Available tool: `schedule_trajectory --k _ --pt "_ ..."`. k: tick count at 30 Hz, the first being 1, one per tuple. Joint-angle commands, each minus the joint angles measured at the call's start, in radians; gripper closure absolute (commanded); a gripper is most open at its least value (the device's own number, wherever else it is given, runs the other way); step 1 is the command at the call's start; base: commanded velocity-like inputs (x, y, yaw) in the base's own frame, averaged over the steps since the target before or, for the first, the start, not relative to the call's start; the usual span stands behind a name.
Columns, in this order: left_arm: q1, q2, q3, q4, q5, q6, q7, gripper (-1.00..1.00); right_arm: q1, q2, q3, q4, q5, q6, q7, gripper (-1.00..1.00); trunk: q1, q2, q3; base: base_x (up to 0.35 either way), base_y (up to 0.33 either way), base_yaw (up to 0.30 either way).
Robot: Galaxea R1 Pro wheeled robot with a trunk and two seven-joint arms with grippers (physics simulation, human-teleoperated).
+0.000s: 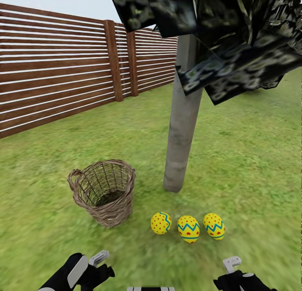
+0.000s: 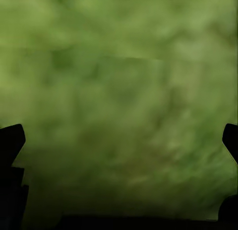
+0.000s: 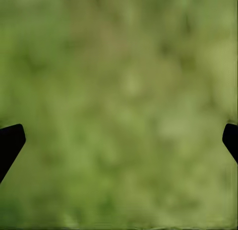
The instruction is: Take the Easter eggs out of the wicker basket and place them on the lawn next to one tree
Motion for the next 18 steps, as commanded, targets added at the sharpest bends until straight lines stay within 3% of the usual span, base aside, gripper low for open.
schedule_trajectory --k 1,18 --pt "0.000 0.001 -0.008 -0.001 0.011 -0.003 0.009 -1.00 0.000 0.000 -0.008 -0.002 0.009 0.005 0.007 -1.00 -0.001 0.000 0.003 -0.266 0.000 0.000" --pt "0.000 0.000 -0.008 0.029 0.012 -0.011 0.006 -1.00 0.000 0.000 -0.008 0.000 0.009 0.005 0.005 -1.00 -0.009 0.004 0.069 -0.336 0.000 0.000"
